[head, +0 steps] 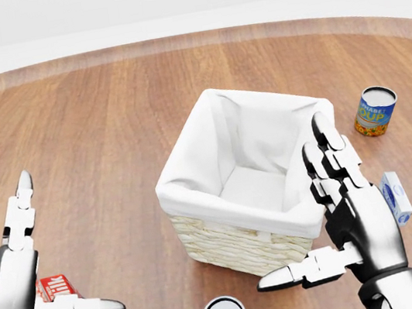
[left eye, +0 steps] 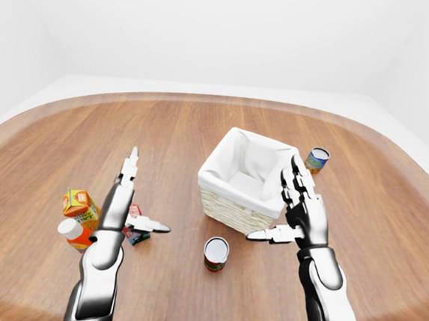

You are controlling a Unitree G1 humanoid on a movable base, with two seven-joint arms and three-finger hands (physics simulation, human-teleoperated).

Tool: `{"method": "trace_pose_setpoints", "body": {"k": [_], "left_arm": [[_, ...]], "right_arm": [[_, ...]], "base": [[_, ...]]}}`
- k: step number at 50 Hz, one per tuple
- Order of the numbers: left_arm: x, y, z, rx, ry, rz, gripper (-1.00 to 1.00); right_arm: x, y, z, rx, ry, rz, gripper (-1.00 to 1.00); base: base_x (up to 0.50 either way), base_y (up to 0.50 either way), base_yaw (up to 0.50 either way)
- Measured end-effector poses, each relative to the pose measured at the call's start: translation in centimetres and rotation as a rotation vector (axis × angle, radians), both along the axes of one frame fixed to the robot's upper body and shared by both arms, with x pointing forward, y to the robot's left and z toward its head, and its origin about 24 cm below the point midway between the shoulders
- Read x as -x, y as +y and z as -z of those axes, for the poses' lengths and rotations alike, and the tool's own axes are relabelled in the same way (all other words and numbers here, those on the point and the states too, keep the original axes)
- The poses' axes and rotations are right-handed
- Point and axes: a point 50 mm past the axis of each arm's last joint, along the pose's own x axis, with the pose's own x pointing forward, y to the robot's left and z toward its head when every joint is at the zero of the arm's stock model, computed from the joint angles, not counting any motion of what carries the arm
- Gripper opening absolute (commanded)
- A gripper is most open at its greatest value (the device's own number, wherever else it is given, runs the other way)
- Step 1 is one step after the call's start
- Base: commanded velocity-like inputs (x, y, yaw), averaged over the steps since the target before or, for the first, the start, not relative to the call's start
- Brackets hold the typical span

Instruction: Pick the milk and place it in the basket.

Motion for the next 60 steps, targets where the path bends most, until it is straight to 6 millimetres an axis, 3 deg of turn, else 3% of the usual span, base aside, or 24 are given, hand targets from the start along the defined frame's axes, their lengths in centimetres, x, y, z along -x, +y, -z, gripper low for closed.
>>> {"method": "trace_pose_setpoints", "body": {"k": [18, 60], "left_arm": [[-0.9, 1.3, 0.5, -0.03, 0.008, -0.051, 1.0], [-0.6, 3.2, 2.8, -0.037, 0.08, -0.098, 1.0]], "right_arm": [[0.0, 0.0, 0.0, -0.005, 0.001, -0.003, 1.0], [0.1, 0.0, 0.0, -0.012, 0.001, 0.001, 1.0]], "base": [[0.0, 0.0, 0.0], [0.0, 0.0, 0.0]]}}
